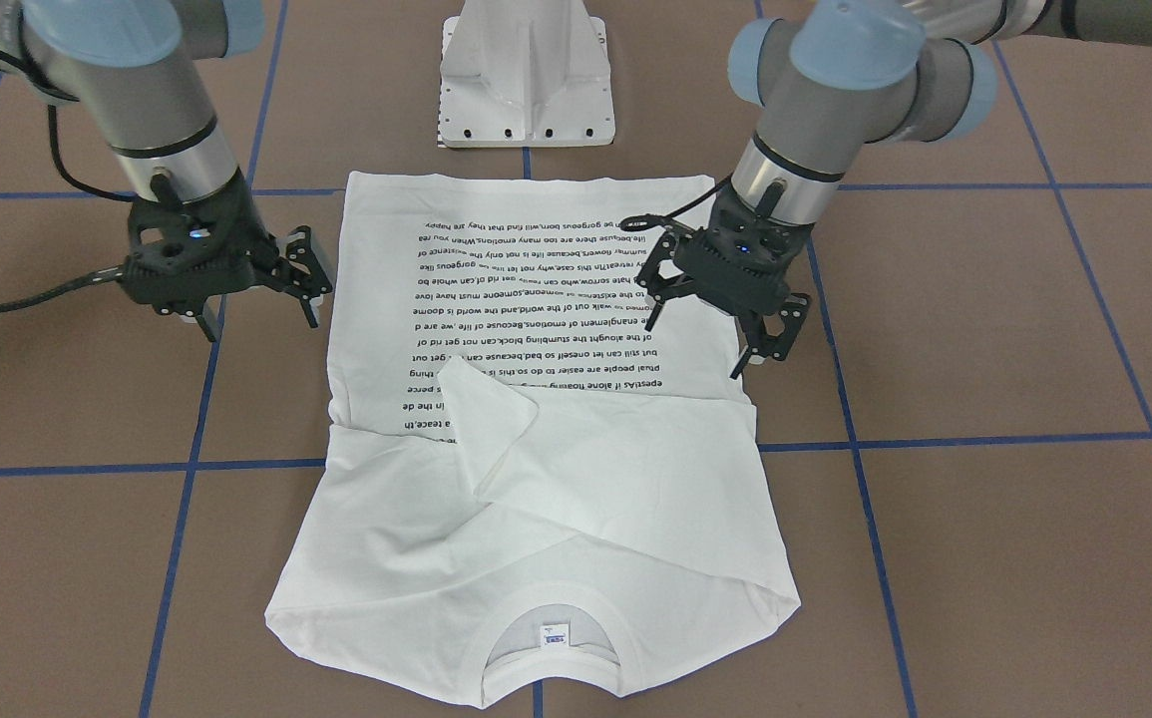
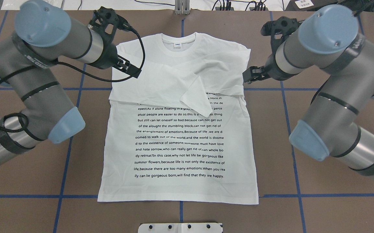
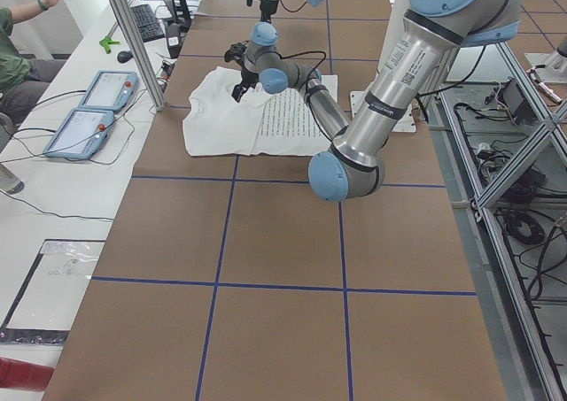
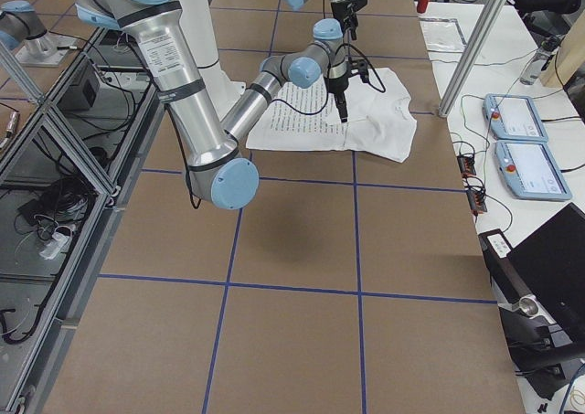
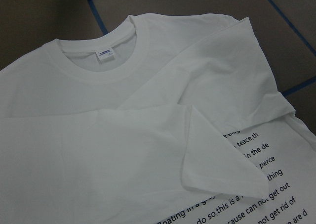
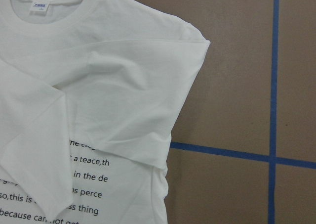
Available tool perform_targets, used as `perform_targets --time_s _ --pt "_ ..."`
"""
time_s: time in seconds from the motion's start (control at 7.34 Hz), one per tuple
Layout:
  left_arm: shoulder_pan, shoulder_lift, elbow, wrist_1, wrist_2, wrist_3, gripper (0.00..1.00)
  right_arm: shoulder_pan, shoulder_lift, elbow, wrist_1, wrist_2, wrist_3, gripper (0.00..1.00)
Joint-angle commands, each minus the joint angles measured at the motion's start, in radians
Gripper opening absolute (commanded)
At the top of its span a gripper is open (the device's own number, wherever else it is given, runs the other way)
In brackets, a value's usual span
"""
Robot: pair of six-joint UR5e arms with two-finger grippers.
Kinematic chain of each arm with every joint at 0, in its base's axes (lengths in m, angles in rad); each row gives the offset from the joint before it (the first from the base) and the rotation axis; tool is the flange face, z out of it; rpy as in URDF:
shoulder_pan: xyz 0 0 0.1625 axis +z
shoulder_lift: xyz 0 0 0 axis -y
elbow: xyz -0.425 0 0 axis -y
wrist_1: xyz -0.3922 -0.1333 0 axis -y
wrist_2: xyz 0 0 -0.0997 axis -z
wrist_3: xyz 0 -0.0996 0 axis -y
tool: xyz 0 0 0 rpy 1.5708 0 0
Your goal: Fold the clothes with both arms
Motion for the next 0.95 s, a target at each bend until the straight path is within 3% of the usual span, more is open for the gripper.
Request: perform_targets --time_s 0.0,0.41,0.55,0.82 --pt "-0.103 0.070 -0.001 -0.008 -0.067 0.186 1.00 -0.121 0.139 -0.100 -0.069 -0.124 0.133 1.00" --pt "-0.126 0.098 -0.001 -0.014 -0.098 0.210 1.00 -0.214 0.473 -0.486 -0.105 -0.245 0.249 0.98" --pt "-0.127 0.099 -0.001 -0.017 -0.099 0.210 1.00 -0.223 0.553 -0.616 -0.095 -0.258 0.273 0.92" --pt "-0.134 0.099 -0.001 -0.017 -0.098 0.199 1.00 -0.240 0.597 -0.761 0.005 -0.308 0.267 0.82"
